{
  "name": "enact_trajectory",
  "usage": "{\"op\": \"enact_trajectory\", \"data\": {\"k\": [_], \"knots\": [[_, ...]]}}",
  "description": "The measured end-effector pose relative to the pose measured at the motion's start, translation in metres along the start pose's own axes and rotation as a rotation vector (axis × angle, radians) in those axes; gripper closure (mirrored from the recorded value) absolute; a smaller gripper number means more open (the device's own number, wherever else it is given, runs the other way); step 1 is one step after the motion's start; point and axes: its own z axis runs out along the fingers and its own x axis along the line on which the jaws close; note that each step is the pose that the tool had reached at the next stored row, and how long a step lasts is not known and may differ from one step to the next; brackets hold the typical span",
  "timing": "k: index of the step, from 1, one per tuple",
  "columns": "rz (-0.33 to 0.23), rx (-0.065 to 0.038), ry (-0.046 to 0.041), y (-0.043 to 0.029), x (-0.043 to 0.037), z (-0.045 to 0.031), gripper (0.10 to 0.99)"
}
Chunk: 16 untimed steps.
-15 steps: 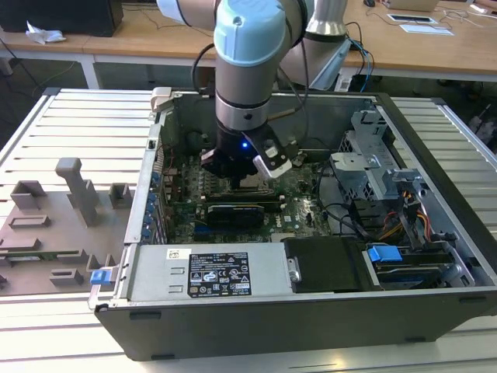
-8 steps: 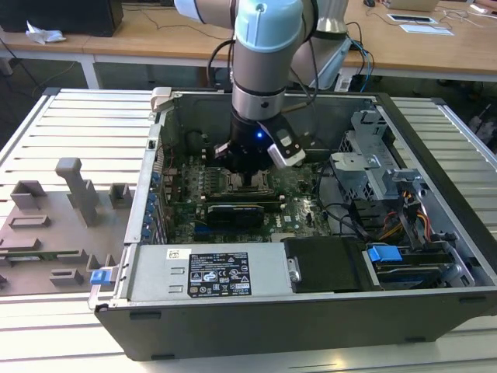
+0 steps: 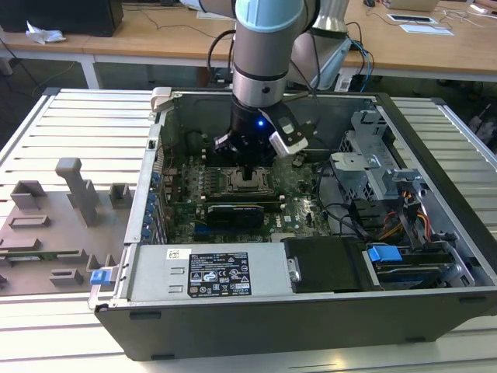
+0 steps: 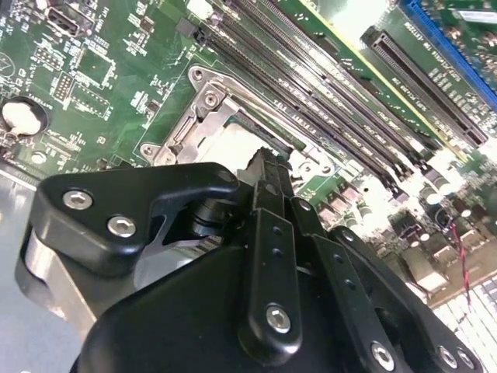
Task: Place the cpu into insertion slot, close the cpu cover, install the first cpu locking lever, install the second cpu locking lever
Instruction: 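Install the second cpu locking lever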
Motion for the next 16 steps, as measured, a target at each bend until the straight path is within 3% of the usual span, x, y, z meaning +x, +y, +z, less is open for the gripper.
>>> {"op": "enact_trajectory", "data": {"k": [13, 16], "knots": [[0.000, 0.017, 0.0021, 0.0031, 0.0001, -0.0314, 0.980], [0.000, 0.022, 0.0028, 0.0042, 0.0002, -0.0459, 0.980]]}}
